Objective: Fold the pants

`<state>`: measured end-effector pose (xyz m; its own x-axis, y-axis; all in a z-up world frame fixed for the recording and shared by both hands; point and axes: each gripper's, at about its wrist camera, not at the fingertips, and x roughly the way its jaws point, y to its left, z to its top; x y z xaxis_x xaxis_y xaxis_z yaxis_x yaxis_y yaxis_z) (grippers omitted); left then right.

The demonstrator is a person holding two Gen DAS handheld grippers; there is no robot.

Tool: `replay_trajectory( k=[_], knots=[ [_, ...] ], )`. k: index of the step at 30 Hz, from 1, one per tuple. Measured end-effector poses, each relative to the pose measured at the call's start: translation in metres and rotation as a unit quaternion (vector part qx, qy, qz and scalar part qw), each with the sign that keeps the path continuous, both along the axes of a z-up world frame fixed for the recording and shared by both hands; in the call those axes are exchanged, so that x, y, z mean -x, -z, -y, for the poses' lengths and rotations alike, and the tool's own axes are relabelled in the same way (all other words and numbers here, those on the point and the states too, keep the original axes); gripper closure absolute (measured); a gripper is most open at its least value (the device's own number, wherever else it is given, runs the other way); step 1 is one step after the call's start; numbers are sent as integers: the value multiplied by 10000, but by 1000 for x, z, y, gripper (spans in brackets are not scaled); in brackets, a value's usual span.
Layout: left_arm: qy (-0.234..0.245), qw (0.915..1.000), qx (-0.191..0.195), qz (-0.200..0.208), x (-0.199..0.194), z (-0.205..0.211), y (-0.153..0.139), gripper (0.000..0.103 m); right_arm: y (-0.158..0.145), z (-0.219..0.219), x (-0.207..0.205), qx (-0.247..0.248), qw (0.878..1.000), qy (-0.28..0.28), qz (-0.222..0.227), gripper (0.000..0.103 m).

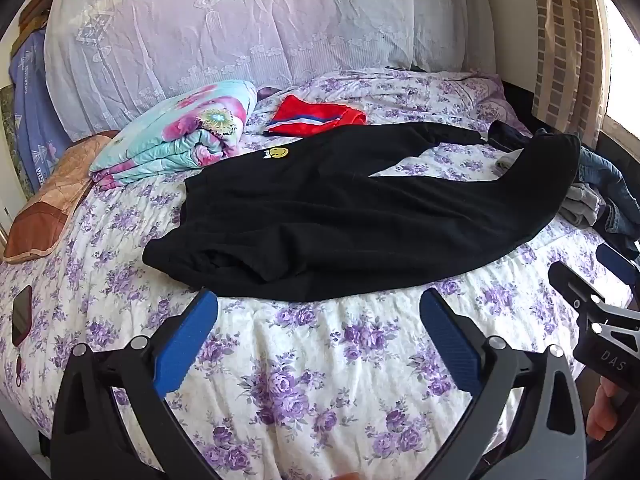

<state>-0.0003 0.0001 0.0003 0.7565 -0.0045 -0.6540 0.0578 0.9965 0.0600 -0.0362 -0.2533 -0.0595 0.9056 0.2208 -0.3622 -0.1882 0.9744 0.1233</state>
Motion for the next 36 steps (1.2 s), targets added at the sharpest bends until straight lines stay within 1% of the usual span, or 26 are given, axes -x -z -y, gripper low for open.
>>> replay_trajectory(
  k=[8, 9, 14, 17, 28, 36],
  knots=[
    [-50, 10000, 4, -12, 0, -3, -1, 4, 1, -3, 1, 61, 9999, -90, -27, 3],
    [-35, 10000, 7, -9, 0, -3, 3, 4, 0, -2, 2, 45, 9999, -103, -20, 3],
    [-52, 10000, 37, -20, 0, -8, 4, 4, -2, -1, 3, 68, 9999, -141, -33, 3],
    [-55, 10000, 6, -23, 0, -5, 2, 4, 0, -6, 0, 65, 9999, -110, -60, 3],
    [-53, 10000, -18, -61, -1, -5, 12, 4, 3, -8, -2, 81, 9998, -144, -106, 3],
    [-49, 10000, -8, -78, -2, -6, 10, 4, 6, -9, -3, 85, 9998, -141, -113, 3]
  ],
)
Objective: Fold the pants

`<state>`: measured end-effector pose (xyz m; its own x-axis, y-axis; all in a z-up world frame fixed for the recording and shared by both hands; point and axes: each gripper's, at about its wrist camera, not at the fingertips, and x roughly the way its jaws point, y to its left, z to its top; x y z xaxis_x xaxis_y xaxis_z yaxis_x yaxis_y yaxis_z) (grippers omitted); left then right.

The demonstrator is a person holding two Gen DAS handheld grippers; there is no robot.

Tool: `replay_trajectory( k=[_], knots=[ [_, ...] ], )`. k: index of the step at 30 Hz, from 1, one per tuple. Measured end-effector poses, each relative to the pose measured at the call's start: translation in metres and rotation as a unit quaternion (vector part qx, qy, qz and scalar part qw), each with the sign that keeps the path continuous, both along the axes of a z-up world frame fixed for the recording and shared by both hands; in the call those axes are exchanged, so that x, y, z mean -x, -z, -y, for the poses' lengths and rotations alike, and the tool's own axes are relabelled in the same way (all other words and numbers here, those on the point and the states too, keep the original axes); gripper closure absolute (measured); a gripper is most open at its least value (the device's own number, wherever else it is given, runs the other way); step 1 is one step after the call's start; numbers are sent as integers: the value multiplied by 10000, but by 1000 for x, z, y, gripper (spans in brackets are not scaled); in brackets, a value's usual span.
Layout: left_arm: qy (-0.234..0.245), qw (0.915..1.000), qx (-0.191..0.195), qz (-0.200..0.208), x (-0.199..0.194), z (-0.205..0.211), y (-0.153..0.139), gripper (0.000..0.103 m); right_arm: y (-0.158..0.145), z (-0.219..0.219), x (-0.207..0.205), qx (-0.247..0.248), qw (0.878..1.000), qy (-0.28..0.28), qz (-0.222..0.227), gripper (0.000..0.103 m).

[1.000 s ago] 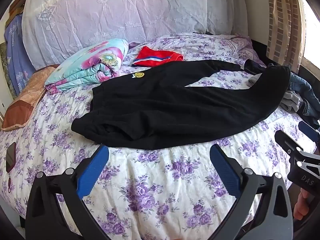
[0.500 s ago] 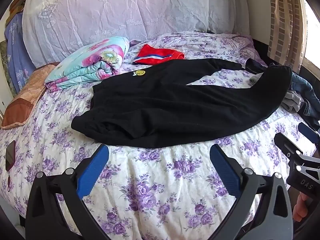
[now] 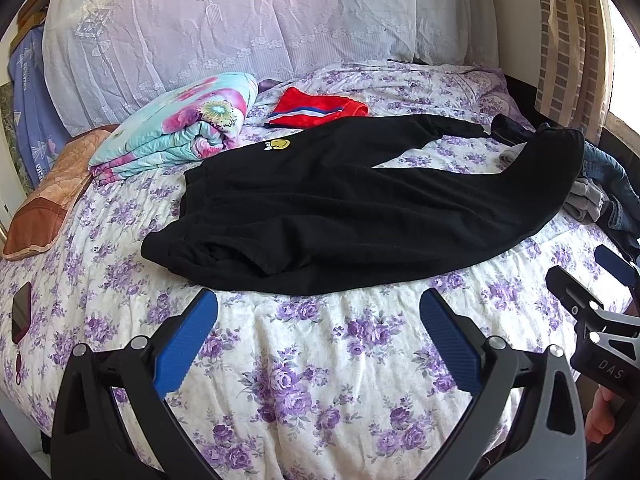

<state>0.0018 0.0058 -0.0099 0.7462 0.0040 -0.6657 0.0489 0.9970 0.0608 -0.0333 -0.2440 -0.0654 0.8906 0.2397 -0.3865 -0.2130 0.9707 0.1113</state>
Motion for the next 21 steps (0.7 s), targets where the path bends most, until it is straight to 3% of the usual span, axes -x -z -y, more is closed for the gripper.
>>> replay_trajectory(
  k=[21],
  knots=[
    [2, 10000, -12, -18, -1, 1, 2, 4, 2, -1, -2, 15, 10000, 4, -22, 3]
  ],
)
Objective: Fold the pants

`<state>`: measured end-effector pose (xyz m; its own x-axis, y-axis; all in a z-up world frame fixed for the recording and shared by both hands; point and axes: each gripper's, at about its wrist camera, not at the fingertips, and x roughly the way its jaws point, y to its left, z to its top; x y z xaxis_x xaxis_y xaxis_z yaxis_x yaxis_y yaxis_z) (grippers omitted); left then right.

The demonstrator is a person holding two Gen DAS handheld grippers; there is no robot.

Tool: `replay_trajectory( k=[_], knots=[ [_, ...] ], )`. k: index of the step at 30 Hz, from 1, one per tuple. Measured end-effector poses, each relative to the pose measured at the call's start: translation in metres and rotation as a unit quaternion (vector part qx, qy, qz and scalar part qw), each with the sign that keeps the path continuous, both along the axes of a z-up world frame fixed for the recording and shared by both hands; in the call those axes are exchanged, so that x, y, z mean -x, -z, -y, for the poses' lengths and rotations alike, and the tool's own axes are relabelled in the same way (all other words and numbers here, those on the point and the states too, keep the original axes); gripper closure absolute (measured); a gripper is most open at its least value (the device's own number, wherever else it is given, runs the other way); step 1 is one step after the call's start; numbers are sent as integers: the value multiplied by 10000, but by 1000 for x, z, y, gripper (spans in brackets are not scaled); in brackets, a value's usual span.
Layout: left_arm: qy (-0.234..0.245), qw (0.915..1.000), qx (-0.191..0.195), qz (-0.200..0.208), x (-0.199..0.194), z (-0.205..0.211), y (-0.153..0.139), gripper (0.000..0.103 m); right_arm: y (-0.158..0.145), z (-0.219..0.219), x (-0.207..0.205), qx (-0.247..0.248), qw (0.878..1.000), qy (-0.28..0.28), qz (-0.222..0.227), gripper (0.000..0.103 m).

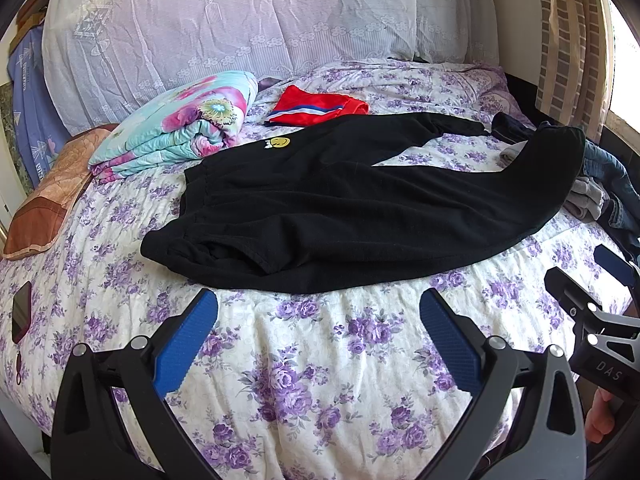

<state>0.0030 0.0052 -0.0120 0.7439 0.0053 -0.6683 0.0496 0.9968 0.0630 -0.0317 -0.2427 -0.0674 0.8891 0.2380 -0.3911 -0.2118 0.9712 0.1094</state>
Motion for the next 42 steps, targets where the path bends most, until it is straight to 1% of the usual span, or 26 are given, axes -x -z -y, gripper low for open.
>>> replay_trajectory(
  k=[24, 38, 42],
  knots=[
    [6, 10000, -8, -36, 1, -3, 5, 4, 5, -2, 1, 25, 10000, -6, -41, 3],
    [23, 9998, 31, -183, -6, -3, 12, 4, 3, -9, -7, 126, 9998, -28, -161, 3],
    [55, 9995, 13, -302, -11, -6, 22, 4, 5, -9, -10, 139, 9997, -19, -196, 3]
  ],
)
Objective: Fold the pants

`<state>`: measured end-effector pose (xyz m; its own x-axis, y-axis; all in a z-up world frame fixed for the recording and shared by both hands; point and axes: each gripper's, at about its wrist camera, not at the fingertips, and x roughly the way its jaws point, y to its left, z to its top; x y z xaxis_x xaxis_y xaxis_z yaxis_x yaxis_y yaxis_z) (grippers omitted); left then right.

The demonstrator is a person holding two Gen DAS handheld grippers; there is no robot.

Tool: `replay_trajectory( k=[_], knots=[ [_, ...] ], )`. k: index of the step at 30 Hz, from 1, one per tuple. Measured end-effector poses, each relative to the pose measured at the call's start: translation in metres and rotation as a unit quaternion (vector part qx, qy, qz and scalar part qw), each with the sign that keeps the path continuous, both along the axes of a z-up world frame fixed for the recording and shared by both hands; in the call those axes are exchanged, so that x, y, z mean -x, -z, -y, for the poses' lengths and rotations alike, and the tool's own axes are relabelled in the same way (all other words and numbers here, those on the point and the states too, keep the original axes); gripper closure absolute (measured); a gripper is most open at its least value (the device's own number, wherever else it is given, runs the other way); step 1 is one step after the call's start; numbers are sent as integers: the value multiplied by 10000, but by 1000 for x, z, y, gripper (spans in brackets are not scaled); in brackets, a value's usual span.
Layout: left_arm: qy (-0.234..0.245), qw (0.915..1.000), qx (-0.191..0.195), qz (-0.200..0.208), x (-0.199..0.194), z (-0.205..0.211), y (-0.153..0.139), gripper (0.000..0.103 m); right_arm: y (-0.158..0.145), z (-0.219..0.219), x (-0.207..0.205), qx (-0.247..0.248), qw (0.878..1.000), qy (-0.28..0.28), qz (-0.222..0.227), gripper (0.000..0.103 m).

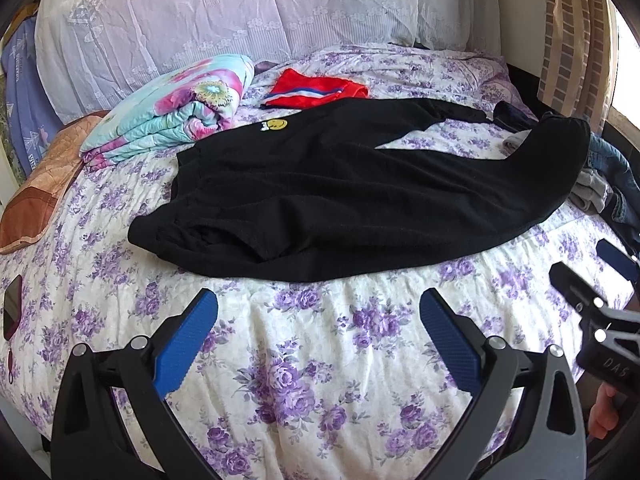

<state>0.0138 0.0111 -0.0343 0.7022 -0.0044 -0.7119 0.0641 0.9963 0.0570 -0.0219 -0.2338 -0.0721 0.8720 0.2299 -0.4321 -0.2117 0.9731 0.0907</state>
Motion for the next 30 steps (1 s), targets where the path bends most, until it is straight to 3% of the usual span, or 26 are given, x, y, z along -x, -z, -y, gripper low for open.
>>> replay_trajectory(
  k=[5, 8, 11, 15, 18, 20, 21, 22, 25, 30],
  knots=[
    [-309, 9986, 128, -405, -11, -43, 26, 4, 10, -1, -11, 33, 9998, 88, -189, 3],
    [-933, 9913, 689, -628, -24, -106, 35, 4, 16, -5, -22, 32, 9994, 109, -327, 3],
    [-1254, 9837, 1106, -659, -41, -149, 36, 4, 20, -16, -30, 81, 9991, 56, -422, 3],
    [-1046, 9751, 1747, -882, -84, -177, 41, 4, 23, -33, -38, 230, 9984, -55, -522, 3],
    [-915, 9635, 2234, -1156, -116, -183, 56, 6, 21, -38, -41, 353, 9980, -16, -525, 3],
    [-920, 9575, 2402, -1302, -129, -186, 66, 52, 18, -37, -43, 392, 9979, 64, -520, 3],
    [-903, 9602, 2313, -1276, -131, -184, 66, 60, 17, -35, -44, 389, 9978, 101, -523, 3],
    [-839, 9617, 2329, -1175, -130, -184, 64, 82, 16, -34, -46, 379, 9978, 132, -530, 3],
    [-715, 9574, 2646, -910, -118, -192, 55, 94, 14, -28, -52, 291, 9976, 233, -577, 3],
    [-762, 9467, 3113, -311, -69, -225, 33, 95, 13, -26, -56, 262, 9977, 187, -605, 3]
  ],
)
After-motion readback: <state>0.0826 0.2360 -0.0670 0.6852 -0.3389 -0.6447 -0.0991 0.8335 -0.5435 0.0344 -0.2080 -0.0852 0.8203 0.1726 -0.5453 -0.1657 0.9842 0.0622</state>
